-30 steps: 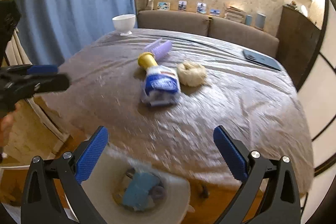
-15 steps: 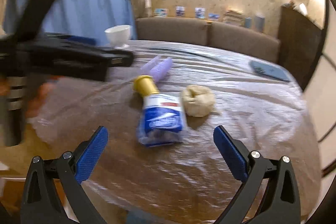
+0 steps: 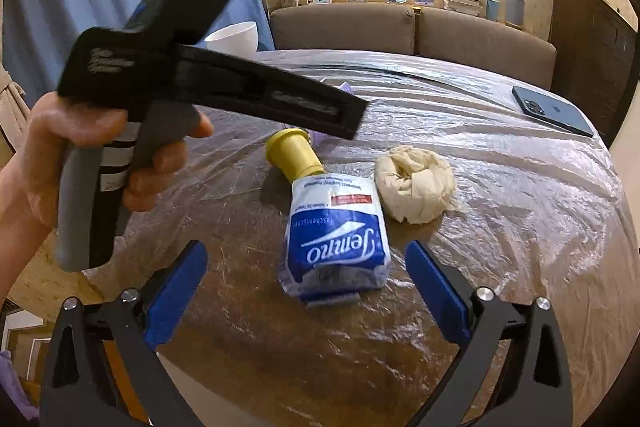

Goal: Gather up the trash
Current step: 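Move the left tool to the second purple roller while the right tool approaches the Tempo tissue pack, then grasp the purple roller with the left tool while the right tool grasps the Tempo tissue pack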

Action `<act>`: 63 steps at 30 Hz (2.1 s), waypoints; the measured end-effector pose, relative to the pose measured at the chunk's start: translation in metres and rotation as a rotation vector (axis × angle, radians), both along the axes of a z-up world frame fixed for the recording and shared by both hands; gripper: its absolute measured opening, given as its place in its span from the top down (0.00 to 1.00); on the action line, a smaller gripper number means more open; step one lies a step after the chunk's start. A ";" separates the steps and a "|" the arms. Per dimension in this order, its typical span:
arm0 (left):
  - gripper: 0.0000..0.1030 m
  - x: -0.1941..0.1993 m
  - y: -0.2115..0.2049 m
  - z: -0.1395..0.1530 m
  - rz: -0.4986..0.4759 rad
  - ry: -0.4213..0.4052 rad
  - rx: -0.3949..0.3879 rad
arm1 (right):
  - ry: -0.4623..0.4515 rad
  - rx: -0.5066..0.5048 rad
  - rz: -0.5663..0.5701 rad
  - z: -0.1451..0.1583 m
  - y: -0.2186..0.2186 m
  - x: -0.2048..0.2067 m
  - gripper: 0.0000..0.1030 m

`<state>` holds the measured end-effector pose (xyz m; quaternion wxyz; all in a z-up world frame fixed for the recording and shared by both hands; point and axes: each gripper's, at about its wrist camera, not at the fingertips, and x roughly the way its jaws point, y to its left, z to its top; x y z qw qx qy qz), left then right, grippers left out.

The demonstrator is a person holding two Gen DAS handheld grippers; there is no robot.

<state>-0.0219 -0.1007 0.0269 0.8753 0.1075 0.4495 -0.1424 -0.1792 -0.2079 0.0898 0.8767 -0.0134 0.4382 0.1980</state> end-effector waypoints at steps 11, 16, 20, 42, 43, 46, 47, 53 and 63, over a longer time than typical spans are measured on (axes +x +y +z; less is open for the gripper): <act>0.30 0.016 0.001 -0.015 -0.003 0.053 -0.004 | -0.015 -0.038 -0.030 -0.008 0.015 0.009 0.27; 0.52 0.020 0.006 -0.022 -0.002 0.092 -0.038 | -0.030 -0.058 -0.036 -0.010 0.017 0.009 0.27; 0.57 0.022 0.010 -0.022 0.001 0.090 -0.050 | -0.043 -0.073 -0.040 -0.011 0.020 0.007 0.22; 0.57 0.018 0.021 -0.018 0.030 0.070 -0.077 | -0.068 -0.055 -0.072 -0.003 0.003 -0.001 0.64; 0.57 0.018 0.021 -0.019 0.029 0.075 -0.080 | -0.074 -0.064 -0.065 -0.003 0.004 -0.001 0.62; 0.57 0.018 0.022 -0.019 0.029 0.075 -0.075 | -0.112 -0.060 -0.059 0.000 0.004 -0.006 0.15; 0.57 0.018 0.022 -0.019 0.027 0.074 -0.072 | -0.114 -0.055 -0.051 0.000 0.005 -0.003 0.15; 0.57 0.020 0.018 -0.022 0.024 0.078 -0.063 | -0.070 -0.083 -0.046 -0.013 0.008 0.013 0.15; 0.58 0.020 0.019 -0.021 0.025 0.061 -0.062 | -0.038 -0.068 -0.044 -0.015 0.005 0.022 0.52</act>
